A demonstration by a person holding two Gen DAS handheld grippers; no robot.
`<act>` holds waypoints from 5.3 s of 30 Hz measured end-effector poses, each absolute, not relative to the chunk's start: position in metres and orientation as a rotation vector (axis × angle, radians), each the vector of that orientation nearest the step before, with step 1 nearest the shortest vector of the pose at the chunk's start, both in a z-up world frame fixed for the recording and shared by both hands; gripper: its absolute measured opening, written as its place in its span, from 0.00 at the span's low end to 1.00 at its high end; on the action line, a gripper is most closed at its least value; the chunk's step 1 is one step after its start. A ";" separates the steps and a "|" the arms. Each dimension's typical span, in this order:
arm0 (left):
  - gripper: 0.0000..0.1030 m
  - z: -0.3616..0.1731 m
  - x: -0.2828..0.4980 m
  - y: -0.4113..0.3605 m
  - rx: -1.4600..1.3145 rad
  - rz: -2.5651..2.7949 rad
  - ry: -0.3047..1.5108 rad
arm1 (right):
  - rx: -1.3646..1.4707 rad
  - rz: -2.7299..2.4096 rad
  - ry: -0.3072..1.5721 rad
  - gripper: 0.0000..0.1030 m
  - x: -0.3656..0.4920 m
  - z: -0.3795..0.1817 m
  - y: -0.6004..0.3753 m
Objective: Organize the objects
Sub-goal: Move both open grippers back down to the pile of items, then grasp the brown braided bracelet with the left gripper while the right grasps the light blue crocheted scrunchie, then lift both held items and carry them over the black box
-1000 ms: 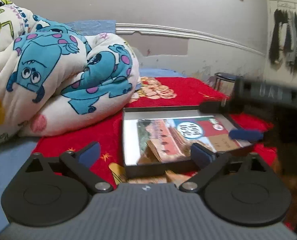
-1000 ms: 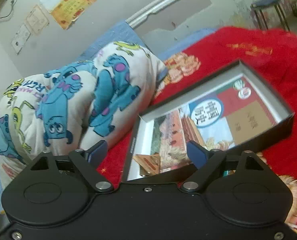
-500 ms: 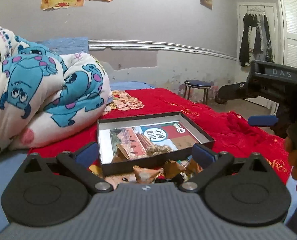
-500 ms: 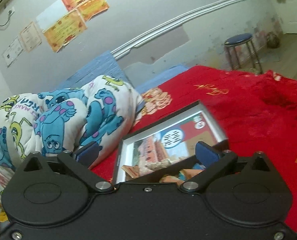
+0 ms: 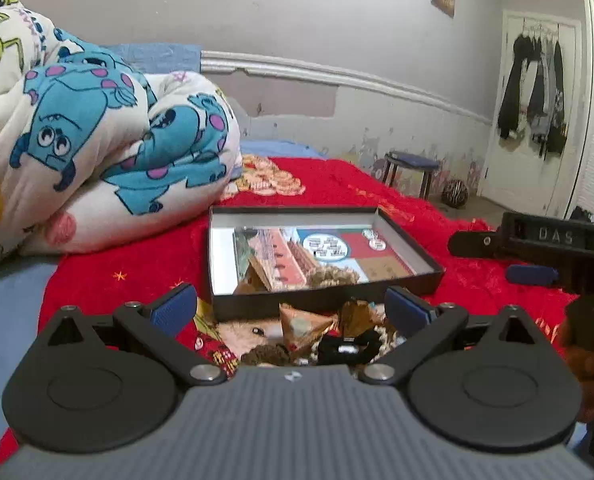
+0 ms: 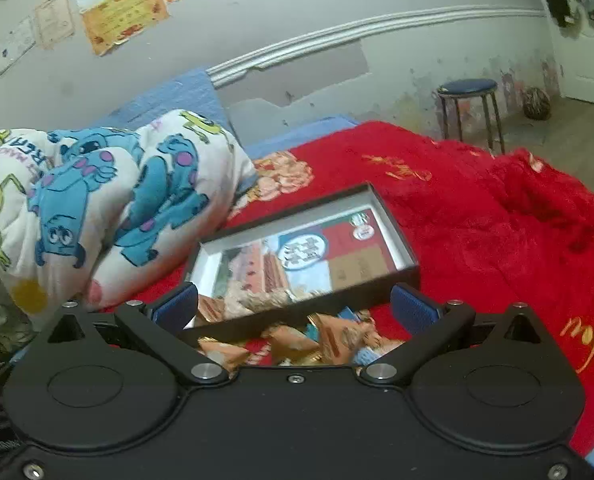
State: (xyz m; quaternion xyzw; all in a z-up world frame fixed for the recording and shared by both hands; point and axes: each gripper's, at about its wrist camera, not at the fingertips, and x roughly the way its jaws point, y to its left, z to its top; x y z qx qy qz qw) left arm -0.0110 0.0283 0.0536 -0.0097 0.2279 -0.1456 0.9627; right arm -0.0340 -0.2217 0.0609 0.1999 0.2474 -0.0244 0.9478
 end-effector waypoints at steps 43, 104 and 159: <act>0.70 -0.042 0.058 -0.019 0.094 -0.184 0.814 | 0.294 -0.139 0.767 0.83 0.020 -0.042 -0.220; 0.74 -0.049 0.060 -0.015 0.051 -0.137 0.851 | 0.345 -0.138 0.854 0.98 0.030 -0.044 -0.208; 0.03 -0.012 0.028 -0.013 0.052 -0.120 0.740 | 0.306 -0.106 0.654 0.21 -0.027 0.012 -0.155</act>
